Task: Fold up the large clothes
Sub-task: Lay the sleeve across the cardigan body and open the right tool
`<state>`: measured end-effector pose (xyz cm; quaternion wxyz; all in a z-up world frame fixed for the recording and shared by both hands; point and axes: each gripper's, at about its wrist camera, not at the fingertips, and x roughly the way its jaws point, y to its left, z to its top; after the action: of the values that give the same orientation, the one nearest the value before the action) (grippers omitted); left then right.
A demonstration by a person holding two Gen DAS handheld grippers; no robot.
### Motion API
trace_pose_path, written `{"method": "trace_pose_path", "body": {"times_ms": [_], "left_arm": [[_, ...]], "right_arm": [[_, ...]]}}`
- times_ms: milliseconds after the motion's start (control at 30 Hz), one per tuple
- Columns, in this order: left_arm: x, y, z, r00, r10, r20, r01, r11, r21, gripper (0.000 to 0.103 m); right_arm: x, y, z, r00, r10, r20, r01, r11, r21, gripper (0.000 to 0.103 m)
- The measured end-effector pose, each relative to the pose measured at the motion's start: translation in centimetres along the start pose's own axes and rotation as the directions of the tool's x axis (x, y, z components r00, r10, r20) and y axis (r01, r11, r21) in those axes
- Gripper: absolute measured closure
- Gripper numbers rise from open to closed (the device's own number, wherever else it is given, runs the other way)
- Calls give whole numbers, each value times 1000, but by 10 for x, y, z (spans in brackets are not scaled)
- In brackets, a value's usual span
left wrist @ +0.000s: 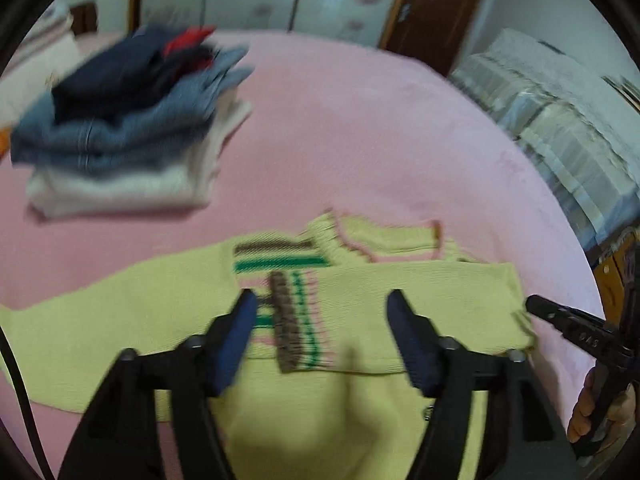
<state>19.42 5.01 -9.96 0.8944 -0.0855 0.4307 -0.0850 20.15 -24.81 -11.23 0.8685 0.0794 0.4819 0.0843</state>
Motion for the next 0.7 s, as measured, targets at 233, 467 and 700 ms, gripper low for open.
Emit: {"method": "trace_pose_path", "body": {"times_ms": [233, 467, 700], "left_arm": [[32, -24, -8, 990, -22, -138, 14, 998, -58, 36], [43, 0, -28, 986, -39, -161, 24, 996, -88, 56], [48, -5, -27, 986, -38, -161, 22, 995, -100, 56]], "right_arm": [[14, 56, -27, 1000, 20, -22, -22, 995, -102, 90], [13, 6, -37, 1000, -25, -1, 25, 1000, 4, 103], [7, -3, -37, 998, -66, 7, 66, 997, 46, 103]]}}
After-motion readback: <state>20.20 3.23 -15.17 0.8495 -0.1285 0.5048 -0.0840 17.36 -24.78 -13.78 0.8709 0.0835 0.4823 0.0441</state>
